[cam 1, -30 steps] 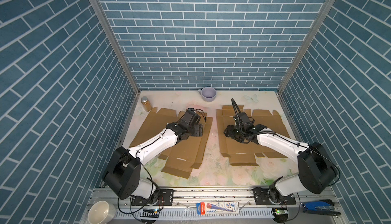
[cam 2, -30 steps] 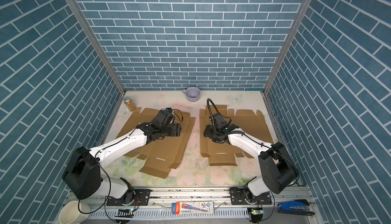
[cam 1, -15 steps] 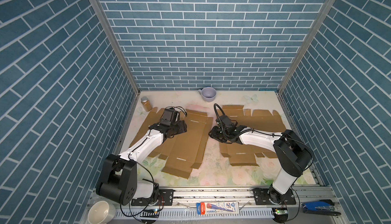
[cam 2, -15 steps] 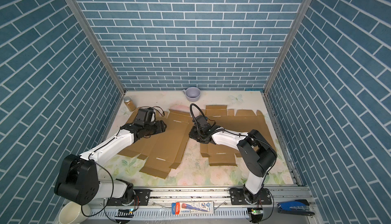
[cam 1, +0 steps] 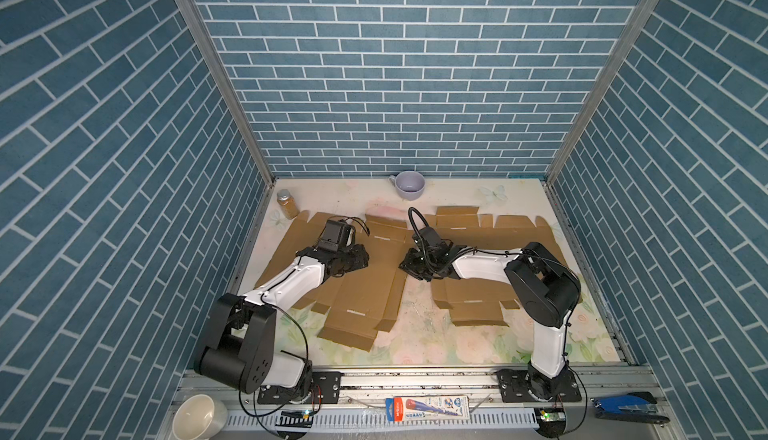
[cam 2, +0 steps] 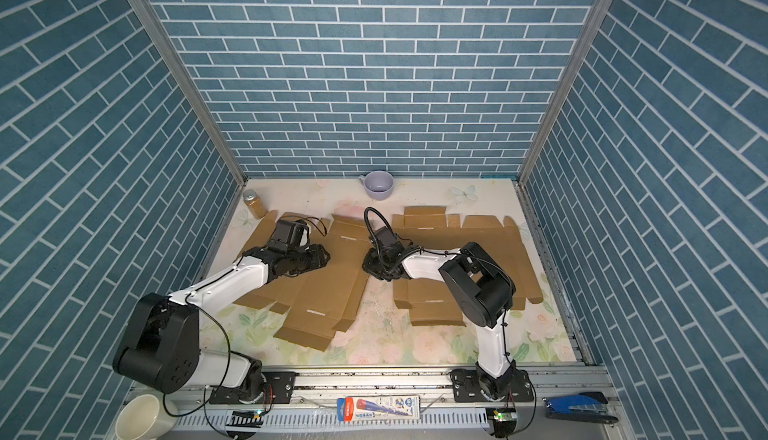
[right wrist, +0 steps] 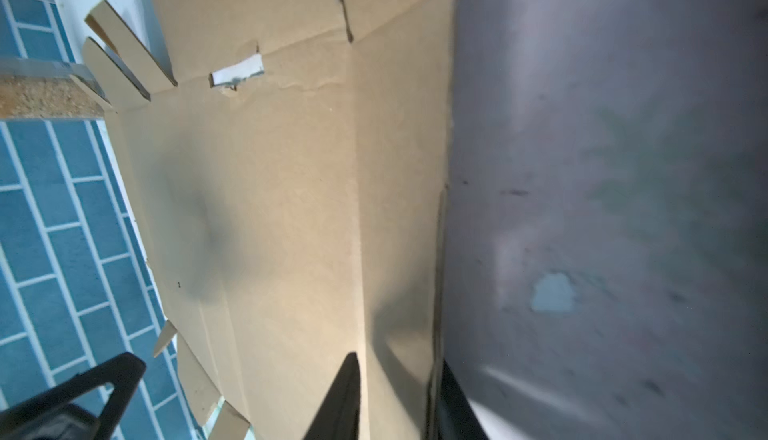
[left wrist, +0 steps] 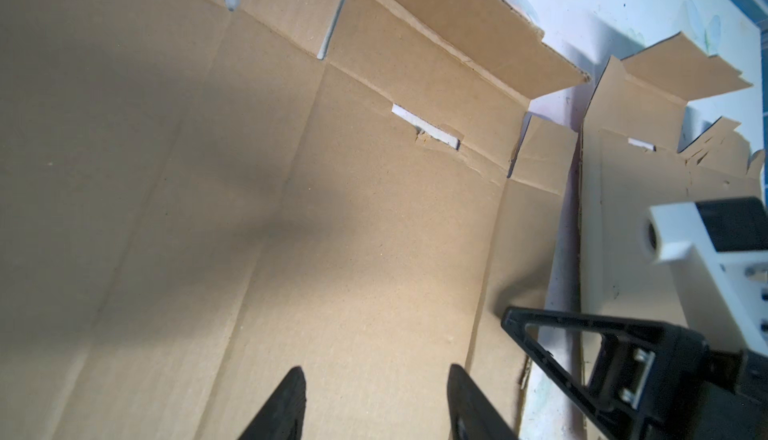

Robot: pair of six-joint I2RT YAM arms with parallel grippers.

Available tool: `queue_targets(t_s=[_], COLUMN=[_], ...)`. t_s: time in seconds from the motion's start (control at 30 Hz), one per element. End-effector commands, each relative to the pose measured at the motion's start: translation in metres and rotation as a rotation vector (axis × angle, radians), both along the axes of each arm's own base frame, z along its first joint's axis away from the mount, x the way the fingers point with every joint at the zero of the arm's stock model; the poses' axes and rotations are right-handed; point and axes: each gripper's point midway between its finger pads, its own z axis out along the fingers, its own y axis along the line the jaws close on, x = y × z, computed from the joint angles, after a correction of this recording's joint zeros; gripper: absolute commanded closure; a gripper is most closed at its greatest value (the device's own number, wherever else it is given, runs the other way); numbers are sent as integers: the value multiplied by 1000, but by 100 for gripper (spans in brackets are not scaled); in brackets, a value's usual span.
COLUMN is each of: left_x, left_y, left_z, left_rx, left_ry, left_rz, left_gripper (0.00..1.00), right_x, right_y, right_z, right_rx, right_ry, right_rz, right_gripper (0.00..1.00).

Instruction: Fold the paper box

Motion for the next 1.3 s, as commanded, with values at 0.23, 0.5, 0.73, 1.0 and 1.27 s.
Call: queue_targets(t_s=[0.23, 0.5, 0.73, 1.0, 1.27], left_x=[-6, -8, -11, -39, -48], left_y=[-14, -43, -63, -51, -46], left_z=[75, 38, -27, -73, -83], left_rx=[-23, -153, -187, -171, -172], left_ry=[-110, -134, -26, 85, 103], left_rz=[-171, -198, -190, -122, -96], left_gripper=[45, 47, 57, 66, 68], right_x=[0, -1, 52, 64, 47], right_y=[-59, -132, -130, -94, -111], right_z=[72, 83, 67, 51, 36], right_rx=[-20, -397, -689, -479, -388], right_ry=[45, 140, -11, -52, 22], right_rz=[326, 588, 504, 408, 393], right_gripper=[98, 97, 96, 79, 60])
